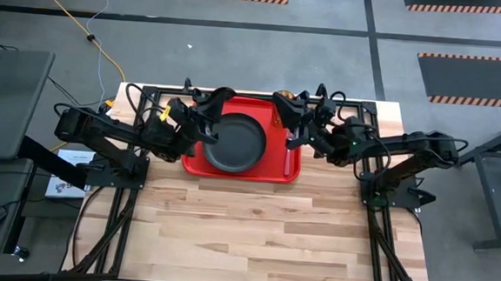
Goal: Pick and place plate/cup/fork/spoon on tray
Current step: Put the black spoon on the red serving tray to right of the black plate
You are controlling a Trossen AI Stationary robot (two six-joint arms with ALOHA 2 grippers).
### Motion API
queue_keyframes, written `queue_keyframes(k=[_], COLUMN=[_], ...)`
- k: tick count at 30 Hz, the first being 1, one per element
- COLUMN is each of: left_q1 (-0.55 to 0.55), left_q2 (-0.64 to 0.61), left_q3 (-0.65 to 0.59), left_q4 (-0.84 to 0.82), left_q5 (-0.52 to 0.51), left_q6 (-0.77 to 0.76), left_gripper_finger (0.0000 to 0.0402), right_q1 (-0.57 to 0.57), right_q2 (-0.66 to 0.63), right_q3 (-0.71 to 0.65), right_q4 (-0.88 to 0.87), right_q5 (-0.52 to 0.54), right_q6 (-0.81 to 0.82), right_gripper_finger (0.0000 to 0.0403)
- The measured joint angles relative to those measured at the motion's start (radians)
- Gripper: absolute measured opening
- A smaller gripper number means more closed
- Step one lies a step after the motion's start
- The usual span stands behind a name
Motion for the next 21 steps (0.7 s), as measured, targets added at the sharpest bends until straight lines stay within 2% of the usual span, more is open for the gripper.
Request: queue_keyframes(k=[4, 7, 12, 16, 19, 21], left_q1=[0.002, 0.003, 0.019, 0.037, 0.065, 0.093], left_q2=[-0.013, -0.064, -0.216, -0.347, -0.437, -0.47], left_q3=[-0.001, -0.002, -0.001, -0.001, 0.008, 0.039], left_q4=[-0.023, -0.129, -0.464, -0.746, -0.974, -1.152], left_q5=[-0.022, -0.031, -0.041, -0.044, -0.035, 0.026], left_q6=[0.002, 0.021, 0.004, -0.024, -0.083, -0.155], left_gripper_finger=[0.0005, 0.0004, 0.0003, 0.0002, 0.0002, 0.0001], right_q1=[-0.001, -0.002, -0.002, -0.002, -0.017, -0.033], right_q2=[-0.003, -0.031, -0.123, -0.22, -0.284, -0.306], right_q3=[0.0, 0.0, 0.0, 0.0, 0.0, 0.0], right_q4=[-0.024, -0.124, -0.389, -0.669, -0.9, -1.024], right_q5=[0.008, 0.009, 0.009, 0.003, -0.067, -0.14], right_q6=[0.04, 0.061, 0.061, 0.071, 0.132, 0.192], right_gripper_finger=[0.0002, 0.0023, 0.0104, 0.0173, 0.0209, 0.0222])
